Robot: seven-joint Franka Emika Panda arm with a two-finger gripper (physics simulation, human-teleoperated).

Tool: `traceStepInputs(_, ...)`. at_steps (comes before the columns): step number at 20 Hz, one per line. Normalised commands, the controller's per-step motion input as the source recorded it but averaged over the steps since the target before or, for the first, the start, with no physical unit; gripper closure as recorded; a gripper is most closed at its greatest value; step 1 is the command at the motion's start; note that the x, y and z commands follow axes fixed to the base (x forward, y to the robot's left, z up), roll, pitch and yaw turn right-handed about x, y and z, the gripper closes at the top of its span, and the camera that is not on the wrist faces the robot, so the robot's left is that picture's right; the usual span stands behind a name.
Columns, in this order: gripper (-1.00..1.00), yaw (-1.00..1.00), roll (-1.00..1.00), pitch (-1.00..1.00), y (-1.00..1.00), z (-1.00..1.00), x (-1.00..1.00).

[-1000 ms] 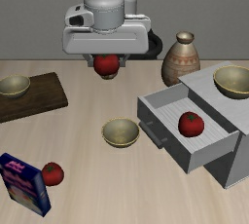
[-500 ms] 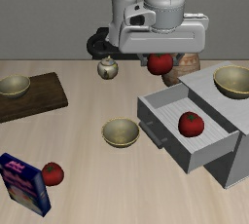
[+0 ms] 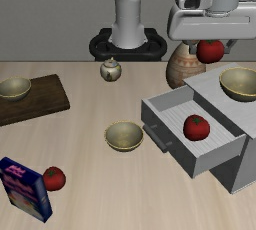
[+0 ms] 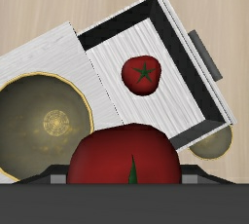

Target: Pick the tomato next to the cutting board and place it on the porcelain bowl at the top of the cabinet

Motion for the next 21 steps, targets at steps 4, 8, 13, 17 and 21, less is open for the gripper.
traceStepInputs(4, 1.00, 0.00, 0.00, 0.00, 1.00, 0.00, 0.00)
traceStepInputs(8, 1.00, 0.00, 0.00, 0.00, 0.75, 0.00, 0.25)
traceStepInputs(13, -1.00, 0.00, 0.00, 0.00, 0.00, 0.00, 0.00)
traceStepInputs(17, -1.00, 0.00, 0.00, 0.00, 0.00, 0.00, 0.00)
traceStepInputs(21, -1.00, 0.00, 0.00, 0.00, 0.00, 0.00, 0.00)
